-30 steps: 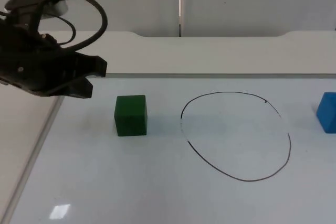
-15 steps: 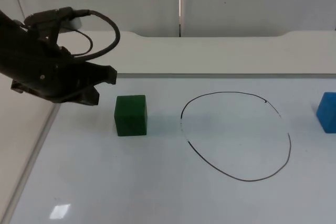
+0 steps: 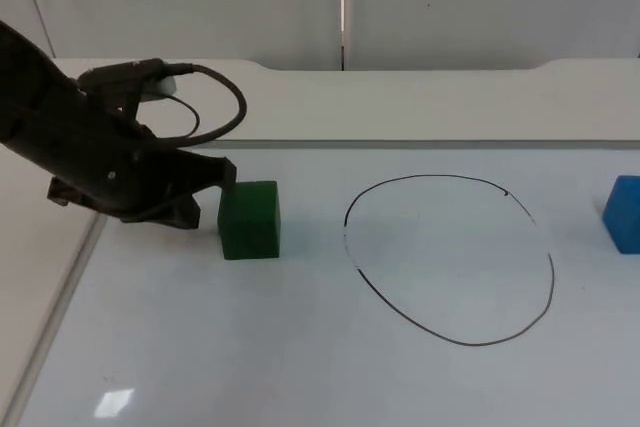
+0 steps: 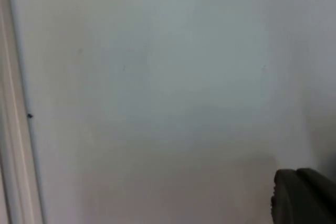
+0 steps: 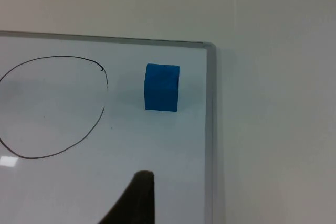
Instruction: Push the two cubes into the marked area.
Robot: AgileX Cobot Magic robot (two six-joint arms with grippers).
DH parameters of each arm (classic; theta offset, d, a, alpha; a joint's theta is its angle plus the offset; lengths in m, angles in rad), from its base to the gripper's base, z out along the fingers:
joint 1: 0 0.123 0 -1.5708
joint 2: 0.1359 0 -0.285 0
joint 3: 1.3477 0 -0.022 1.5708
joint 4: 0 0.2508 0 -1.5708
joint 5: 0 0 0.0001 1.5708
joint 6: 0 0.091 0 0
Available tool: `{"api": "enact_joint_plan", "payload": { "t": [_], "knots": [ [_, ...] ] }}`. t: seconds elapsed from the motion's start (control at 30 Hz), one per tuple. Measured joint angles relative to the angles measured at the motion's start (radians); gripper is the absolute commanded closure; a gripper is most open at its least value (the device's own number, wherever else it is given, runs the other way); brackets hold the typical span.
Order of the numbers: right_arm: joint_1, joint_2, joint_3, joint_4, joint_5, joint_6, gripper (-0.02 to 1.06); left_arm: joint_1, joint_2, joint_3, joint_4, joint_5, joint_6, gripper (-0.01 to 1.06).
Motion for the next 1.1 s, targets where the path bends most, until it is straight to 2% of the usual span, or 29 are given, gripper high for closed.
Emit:
{"api": "enact_joint_plan", "payload": {
  "t": [0.3,0.67,1.1],
  "knots": [
    [0.000,0.000,0.000,0.000,0.000,0.000,-0.01,-0.007,0.006,-0.001,-0.028,0.001,0.000,1.05],
    [0.000,0.000,0.000,0.000,0.000,0.000,-0.01,-0.097,0.006,-0.001,-0.034,-0.043,0.000,1.05],
    [0.000,0.000,0.000,0.000,0.000,0.000,-0.01,-0.106,0.006,-0.001,-0.052,-0.061,0.000,1.05]
  ]
}}
